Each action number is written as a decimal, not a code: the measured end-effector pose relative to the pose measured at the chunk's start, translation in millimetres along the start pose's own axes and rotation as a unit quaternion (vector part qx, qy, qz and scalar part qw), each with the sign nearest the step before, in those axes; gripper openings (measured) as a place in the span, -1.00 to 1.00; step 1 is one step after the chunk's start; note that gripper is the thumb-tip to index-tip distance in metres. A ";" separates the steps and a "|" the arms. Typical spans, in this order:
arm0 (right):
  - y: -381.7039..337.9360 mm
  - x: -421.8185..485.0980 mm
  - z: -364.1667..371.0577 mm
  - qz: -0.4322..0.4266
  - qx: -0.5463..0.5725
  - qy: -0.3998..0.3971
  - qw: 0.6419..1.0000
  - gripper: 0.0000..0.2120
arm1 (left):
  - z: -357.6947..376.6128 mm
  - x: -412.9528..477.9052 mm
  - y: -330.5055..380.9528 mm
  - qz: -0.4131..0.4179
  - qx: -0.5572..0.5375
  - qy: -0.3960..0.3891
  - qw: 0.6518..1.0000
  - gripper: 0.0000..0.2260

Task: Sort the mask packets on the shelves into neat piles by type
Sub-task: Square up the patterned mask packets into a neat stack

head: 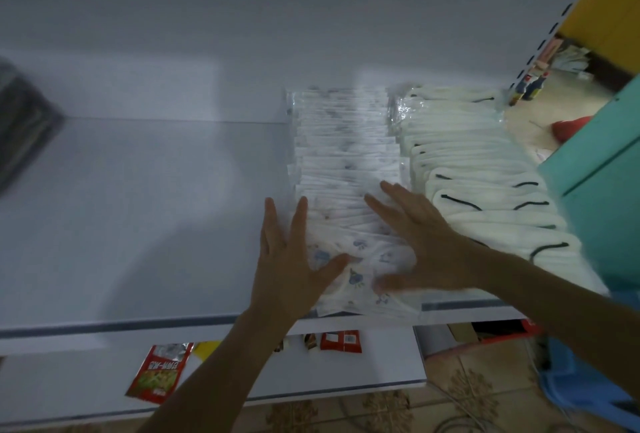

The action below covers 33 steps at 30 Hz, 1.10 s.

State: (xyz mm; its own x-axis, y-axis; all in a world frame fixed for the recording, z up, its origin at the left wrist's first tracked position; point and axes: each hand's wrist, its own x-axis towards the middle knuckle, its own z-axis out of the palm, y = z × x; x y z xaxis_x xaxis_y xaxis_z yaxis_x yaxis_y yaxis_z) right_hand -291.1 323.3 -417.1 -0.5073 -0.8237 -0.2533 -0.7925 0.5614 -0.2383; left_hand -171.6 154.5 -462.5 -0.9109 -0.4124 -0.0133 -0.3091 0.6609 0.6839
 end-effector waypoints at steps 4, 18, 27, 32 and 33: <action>19.7 -23.7 16.0 -0.029 -0.054 -0.026 0.998 -0.03 | -0.7 -4.3 -5.2 0.024 -0.007 0.002 1.000 -0.26; 19.2 -33.7 21.9 -0.014 0.090 0.048 0.995 -0.16 | 13.0 -25.8 -16.2 0.223 0.117 -0.032 0.967 -0.34; -15.6 -15.0 21.8 0.150 0.381 0.163 0.898 -0.21 | -1.3 -3.8 18.7 -0.032 -0.180 -0.004 0.983 -0.19; -10.9 -10.8 20.3 0.158 0.370 0.182 0.897 -0.22 | 1.0 3.8 20.1 -0.039 -0.139 0.025 0.989 -0.19; -9.6 -9.9 18.1 0.157 0.380 0.177 0.894 -0.23 | 0.1 6.8 19.4 -0.050 -0.144 0.020 0.988 -0.19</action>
State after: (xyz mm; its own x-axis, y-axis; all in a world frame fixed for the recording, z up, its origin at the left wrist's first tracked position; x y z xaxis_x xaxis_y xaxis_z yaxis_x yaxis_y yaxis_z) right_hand -272.3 327.5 -429.3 -0.8463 -0.5141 -0.1392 -0.2010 0.5504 -0.8103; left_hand -183.8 164.6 -449.3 -0.8667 -0.4943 -0.0665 -0.3012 0.4124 0.8598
